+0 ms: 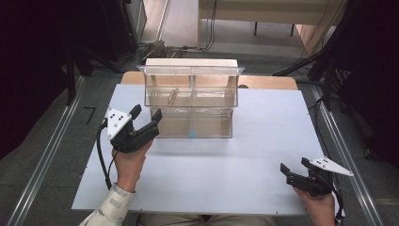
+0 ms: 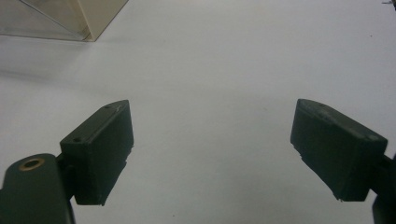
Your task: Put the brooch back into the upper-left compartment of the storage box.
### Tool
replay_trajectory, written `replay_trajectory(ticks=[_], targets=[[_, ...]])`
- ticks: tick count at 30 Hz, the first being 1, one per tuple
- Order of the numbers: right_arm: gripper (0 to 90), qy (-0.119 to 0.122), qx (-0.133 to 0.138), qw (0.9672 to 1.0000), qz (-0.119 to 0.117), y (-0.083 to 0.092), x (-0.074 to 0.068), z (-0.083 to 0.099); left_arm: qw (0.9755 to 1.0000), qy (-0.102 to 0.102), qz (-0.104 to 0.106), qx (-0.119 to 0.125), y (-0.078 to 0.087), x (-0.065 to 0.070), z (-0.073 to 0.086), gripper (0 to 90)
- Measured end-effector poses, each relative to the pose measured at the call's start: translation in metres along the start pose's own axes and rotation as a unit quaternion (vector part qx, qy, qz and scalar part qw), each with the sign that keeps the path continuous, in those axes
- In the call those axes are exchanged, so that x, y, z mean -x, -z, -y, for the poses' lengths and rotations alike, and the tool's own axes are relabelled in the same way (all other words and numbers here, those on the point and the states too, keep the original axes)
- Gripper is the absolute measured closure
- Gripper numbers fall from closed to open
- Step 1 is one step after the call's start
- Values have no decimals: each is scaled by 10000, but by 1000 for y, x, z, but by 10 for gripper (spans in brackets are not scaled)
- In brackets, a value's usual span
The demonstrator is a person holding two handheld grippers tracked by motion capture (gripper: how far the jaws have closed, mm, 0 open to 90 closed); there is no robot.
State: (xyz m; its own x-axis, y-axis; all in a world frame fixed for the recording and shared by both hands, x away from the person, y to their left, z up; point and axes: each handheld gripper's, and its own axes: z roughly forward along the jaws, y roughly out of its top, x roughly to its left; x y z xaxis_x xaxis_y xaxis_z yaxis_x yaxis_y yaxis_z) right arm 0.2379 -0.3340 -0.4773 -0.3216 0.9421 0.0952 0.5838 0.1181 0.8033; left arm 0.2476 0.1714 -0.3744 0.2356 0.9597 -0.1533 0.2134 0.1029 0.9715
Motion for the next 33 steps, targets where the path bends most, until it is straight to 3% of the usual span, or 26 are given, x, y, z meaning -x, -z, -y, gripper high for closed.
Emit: replay_trajectory(ticks=[5,12,25,33], targets=[[116,-2,8,10000,14,0,0,0,9999,120,-9,-45,4,-7,8,297],[116,-4,13,10000,-4,1,0,0,9997,-11,-198,-123,13,-15,22,260],[115,16,9,10000,20,1,-1,0,9972,11,-401,-634,21,-31,59,195],[116,9,20,10000,-7,2,0,0,9944,-116,-503,-922,33,-37,76,182]])
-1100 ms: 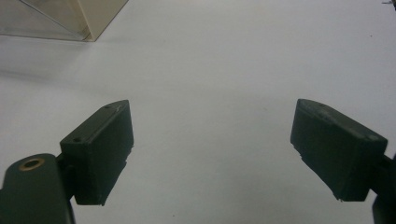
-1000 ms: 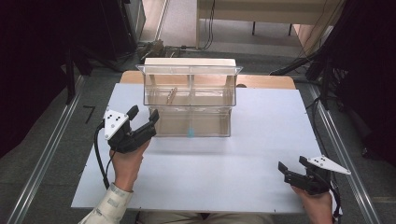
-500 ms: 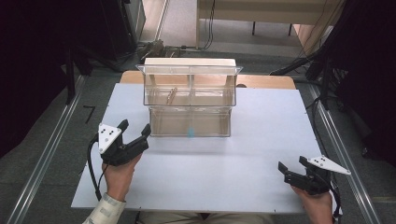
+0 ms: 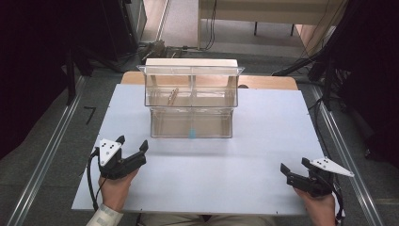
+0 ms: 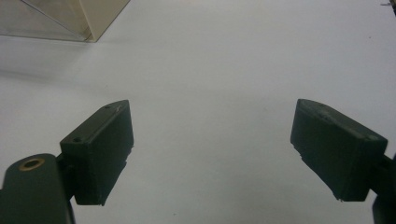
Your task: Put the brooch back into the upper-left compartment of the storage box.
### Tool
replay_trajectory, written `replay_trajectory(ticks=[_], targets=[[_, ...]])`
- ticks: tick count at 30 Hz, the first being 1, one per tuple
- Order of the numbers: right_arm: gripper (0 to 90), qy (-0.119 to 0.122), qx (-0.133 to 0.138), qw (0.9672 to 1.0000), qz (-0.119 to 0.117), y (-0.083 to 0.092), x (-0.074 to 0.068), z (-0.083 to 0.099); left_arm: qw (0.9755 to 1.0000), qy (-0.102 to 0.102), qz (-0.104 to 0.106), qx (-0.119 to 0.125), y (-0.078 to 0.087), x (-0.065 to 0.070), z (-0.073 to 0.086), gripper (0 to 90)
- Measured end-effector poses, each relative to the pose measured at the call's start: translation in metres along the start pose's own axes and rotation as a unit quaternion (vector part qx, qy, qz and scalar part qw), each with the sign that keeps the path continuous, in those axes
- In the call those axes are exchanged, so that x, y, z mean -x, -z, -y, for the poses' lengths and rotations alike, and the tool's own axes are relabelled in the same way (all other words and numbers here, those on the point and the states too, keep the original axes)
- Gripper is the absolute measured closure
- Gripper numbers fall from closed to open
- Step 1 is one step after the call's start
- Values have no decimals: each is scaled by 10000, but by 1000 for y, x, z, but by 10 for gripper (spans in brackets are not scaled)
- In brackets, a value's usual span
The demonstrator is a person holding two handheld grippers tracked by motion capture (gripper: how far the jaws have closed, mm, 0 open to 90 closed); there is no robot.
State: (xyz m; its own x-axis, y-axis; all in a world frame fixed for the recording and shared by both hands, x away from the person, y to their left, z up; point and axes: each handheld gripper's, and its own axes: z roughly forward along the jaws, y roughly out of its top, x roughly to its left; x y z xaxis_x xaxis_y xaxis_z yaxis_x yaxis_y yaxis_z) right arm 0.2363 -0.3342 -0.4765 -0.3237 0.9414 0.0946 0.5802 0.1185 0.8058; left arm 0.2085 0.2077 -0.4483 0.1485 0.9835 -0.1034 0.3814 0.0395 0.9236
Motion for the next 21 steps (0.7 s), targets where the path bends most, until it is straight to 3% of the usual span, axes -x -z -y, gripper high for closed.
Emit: replay_trajectory(ticks=[5,11,18,21], targets=[[116,4,8,10000,-11,0,0,0,9995,67,1,-312,7,-9,14,167],[115,12,-2,10000,-5,0,-1,0,9990,66,-147,-419,15,-19,24,156],[115,23,0,10000,-4,0,-1,0,9980,111,-249,-565,15,-26,31,148],[116,24,-1,10000,-2,0,-1,0,9967,158,-209,-768,11,-28,34,129]])
